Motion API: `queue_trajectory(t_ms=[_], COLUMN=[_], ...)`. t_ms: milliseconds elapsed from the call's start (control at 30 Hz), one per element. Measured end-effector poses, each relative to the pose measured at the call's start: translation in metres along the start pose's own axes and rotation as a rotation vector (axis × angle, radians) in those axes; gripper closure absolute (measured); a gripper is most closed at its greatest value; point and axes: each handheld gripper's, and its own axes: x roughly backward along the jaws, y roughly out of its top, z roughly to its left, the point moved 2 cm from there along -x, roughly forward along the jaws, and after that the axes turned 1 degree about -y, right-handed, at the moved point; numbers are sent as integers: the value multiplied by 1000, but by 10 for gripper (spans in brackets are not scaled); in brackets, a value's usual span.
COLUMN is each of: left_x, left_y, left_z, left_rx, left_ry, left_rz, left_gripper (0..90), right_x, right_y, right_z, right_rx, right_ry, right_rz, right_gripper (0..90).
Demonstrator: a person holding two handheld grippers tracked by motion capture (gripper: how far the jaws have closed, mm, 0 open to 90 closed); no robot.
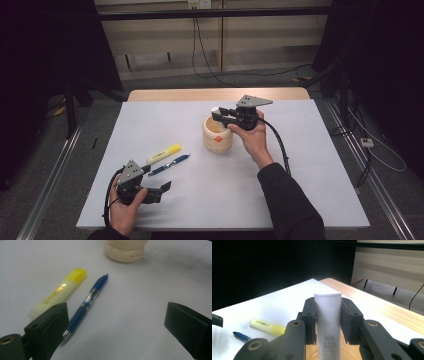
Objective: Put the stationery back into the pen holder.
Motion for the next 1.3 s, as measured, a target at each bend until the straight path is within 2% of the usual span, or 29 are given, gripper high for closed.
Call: queue_trajectory(t_ms=[233, 667, 833, 967, 1033, 1133, 1300], left_x=[0, 0, 0, 0, 0, 0, -1], left_y=[0, 0, 0, 0, 0, 0, 0], left_z=[0, 0, 0, 0, 0, 0, 0], left_rx=[3, 3, 2, 3, 2, 1, 1], left_ry=[-3, -1, -2, -2, -3, -3, -2], left_rz=[1, 0, 2, 3, 3, 3, 4], left_gripper=[57, 56, 56, 56, 57, 56, 57], right_x=[-2, -4, -1, 3, 5, 8, 14], right_y=[-13, -29, -22, -16, -14, -12, -11], right_z=[-2, -1, 2, 6, 6, 6, 7], right_rx=[-7, -8, -34, -21, -14, -18, -16], right_ry=[3, 5, 2, -2, -11, -17, -35], right_rz=[0, 34, 1, -21, -24, -26, -2], right_gripper=[679, 672, 548, 455, 446, 374, 295])
